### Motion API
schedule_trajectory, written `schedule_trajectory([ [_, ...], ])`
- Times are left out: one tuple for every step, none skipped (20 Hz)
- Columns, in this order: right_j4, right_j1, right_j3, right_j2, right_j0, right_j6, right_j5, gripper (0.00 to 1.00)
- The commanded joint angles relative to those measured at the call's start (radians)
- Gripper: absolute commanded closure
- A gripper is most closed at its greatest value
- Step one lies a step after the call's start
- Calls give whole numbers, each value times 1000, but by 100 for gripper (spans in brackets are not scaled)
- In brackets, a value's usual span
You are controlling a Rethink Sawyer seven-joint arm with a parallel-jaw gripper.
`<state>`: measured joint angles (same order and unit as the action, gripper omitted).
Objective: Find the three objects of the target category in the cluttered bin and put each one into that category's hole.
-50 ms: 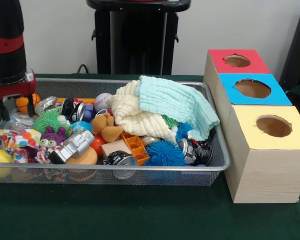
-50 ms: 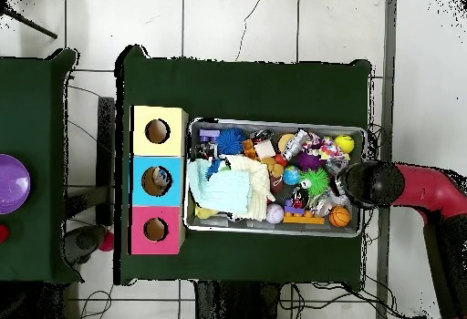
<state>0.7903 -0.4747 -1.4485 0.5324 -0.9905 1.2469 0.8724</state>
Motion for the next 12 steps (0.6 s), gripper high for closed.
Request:
schedule_trajectory([
  [30,76,94,47,-18,-407,134,0],
  [29,76,94,47,-18,-402,132,0],
  [26,74,93,44,-16,-391,133,0],
  [27,72,91,42,-15,-392,133,0],
  [32,68,85,42,-14,-399,130,0],
  [36,68,87,39,-11,-403,130,0],
  [40,69,89,37,-9,-407,130,0],
  [42,72,92,35,-7,-407,126,0],
  [50,79,95,30,-1,-400,115,0],
  [56,84,95,27,3,-400,108,0],
  [60,92,94,17,10,-391,106,0],
  [60,99,89,13,12,-385,101,0],
])
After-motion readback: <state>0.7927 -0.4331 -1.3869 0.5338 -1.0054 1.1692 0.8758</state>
